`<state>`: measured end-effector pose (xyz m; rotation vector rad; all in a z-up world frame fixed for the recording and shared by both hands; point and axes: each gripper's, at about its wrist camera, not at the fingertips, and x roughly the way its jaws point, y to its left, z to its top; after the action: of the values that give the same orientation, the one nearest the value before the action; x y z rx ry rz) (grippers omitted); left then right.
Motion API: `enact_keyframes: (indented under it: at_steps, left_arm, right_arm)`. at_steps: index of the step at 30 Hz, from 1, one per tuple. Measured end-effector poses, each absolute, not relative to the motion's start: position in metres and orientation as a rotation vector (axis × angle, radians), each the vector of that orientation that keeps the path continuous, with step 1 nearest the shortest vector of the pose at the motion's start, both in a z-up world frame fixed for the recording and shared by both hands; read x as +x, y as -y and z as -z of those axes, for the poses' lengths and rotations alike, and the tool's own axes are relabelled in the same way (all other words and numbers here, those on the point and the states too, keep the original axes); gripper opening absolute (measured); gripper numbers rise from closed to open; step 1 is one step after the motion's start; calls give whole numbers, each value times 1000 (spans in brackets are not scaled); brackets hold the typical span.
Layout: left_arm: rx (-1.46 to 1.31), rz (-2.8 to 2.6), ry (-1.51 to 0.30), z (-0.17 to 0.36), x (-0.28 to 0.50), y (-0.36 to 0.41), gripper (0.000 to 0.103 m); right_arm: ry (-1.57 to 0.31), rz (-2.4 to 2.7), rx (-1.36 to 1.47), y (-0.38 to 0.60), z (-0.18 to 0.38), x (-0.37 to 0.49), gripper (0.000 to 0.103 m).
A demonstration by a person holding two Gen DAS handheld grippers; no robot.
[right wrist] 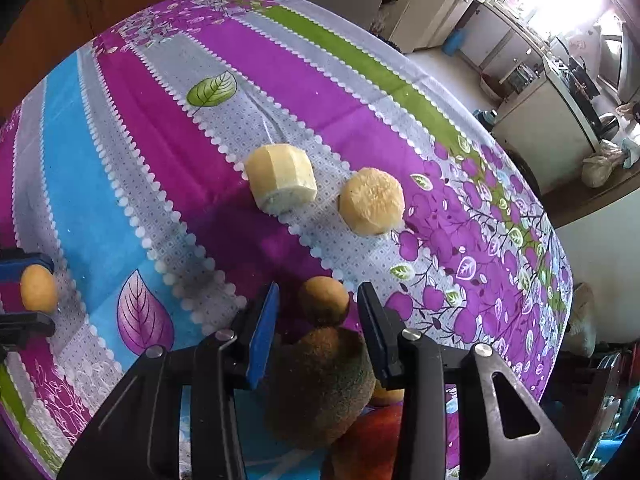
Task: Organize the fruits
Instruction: 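Grasp a small brown fruit with the right tool while the left holds its fruit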
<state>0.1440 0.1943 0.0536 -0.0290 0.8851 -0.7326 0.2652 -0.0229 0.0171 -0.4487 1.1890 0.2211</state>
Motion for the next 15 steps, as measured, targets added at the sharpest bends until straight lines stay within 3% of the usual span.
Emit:
enact_keyframes:
  at_steps: [3, 4, 10, 15]
  left_arm:
    - [-30, 731, -885, -53, 144, -194, 28]
    - [-30, 729, -885, -53, 145, -195, 28]
    - [-32, 723, -882, -53, 145, -196, 28]
    - [-52, 709, -853, -62, 144, -202, 28]
  right_arm:
    - [-1192, -224, -451, 23, -17, 264, 37]
    - [-1181, -209, -464, 23, -18, 264, 29]
    - [-1128, -202, -430, 24, -27, 257, 28]
    - [-992, -210, -357, 22, -70, 233, 28]
